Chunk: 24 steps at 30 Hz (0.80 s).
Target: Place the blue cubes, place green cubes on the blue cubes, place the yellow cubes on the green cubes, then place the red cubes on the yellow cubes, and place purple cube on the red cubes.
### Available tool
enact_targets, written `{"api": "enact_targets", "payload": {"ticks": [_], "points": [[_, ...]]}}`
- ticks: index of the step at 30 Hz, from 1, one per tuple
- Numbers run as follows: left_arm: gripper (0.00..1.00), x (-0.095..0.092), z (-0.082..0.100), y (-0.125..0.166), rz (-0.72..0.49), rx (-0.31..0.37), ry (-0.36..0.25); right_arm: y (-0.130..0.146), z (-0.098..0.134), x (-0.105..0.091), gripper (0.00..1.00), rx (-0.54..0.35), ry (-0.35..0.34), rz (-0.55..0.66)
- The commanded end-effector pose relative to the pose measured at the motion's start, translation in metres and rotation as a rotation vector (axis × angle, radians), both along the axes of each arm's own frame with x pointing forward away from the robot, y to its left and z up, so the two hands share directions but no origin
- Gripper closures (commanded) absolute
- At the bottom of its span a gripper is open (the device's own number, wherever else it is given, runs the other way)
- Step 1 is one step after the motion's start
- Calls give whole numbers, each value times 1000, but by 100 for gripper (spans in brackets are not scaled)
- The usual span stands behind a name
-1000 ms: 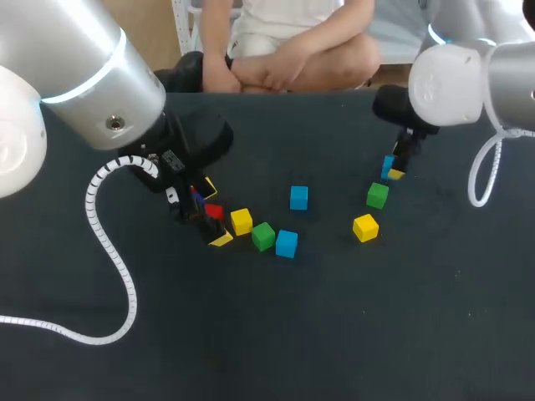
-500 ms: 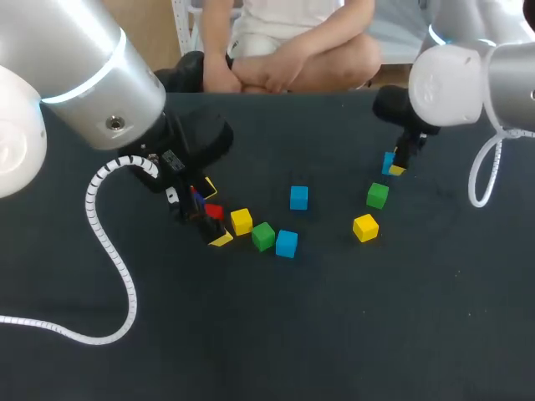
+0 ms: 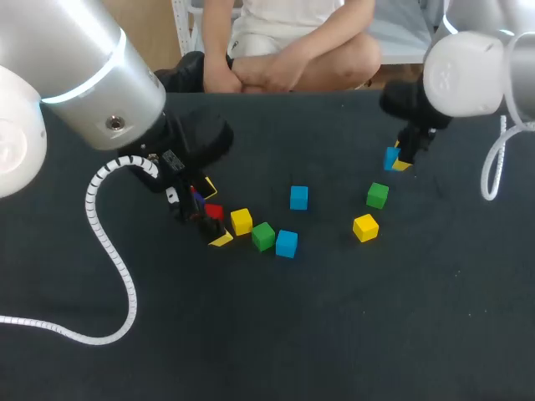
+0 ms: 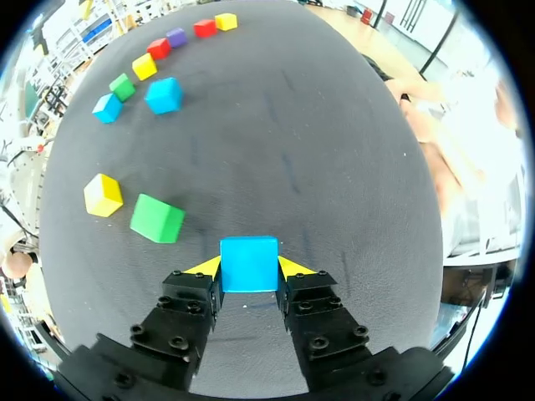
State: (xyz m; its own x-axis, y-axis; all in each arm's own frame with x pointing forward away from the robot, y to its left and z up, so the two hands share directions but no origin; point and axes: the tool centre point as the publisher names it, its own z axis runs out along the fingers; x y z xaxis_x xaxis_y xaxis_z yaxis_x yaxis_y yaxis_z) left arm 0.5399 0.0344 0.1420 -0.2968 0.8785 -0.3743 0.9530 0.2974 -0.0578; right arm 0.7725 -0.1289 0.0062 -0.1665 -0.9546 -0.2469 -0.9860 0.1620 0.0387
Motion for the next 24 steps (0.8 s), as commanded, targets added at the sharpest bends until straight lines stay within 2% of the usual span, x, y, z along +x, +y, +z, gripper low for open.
{"api": "enact_targets", "payload": {"ticks": [1,10,24], "points": [[0,1,0,0,-2,2,2,2,15,-18,100,2,-27,6],[0,1,0,0,-2,2,2,15,35,-41,100,20,-51,19],[0,1,0,0,-2,2,2,40,43,-70,100,54,-66,27]]}}
